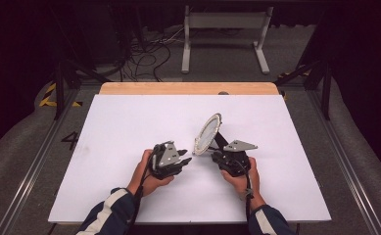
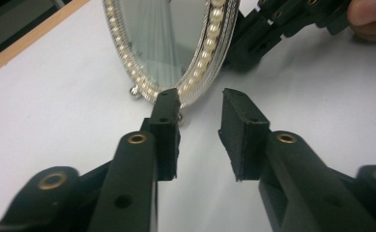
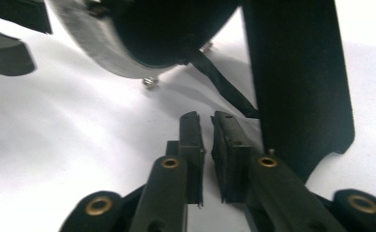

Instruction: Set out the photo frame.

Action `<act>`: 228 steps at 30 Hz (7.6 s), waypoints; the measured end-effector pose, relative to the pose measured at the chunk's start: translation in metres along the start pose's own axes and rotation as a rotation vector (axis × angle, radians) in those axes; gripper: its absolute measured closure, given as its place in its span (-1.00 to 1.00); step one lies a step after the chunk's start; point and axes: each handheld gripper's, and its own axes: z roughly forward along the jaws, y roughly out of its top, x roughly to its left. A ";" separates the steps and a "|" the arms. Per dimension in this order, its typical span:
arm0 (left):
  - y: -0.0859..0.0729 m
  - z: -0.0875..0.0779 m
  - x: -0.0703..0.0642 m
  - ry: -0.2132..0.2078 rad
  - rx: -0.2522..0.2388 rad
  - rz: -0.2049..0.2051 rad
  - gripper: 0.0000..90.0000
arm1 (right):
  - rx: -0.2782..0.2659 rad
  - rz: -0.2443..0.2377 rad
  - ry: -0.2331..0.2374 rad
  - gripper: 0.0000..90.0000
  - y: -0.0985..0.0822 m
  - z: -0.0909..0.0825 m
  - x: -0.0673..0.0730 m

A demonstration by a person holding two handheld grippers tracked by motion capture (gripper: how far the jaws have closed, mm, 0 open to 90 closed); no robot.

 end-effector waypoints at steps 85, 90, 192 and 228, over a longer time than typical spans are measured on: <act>-0.085 -0.068 -0.003 0.095 0.151 -0.096 -0.64 | -0.161 0.089 -0.053 0.42 0.016 0.004 0.031; -0.083 -0.066 -0.002 0.089 0.140 -0.103 -0.64 | -0.139 0.087 -0.023 0.49 0.016 -0.003 0.025; 0.031 0.062 0.057 -0.243 -0.028 -0.184 -0.03 | -0.203 0.044 0.033 0.70 0.006 -0.056 0.003; 0.014 0.033 0.054 -0.155 -0.047 -0.197 0.25 | -0.217 0.037 -0.028 0.70 0.015 -0.046 0.003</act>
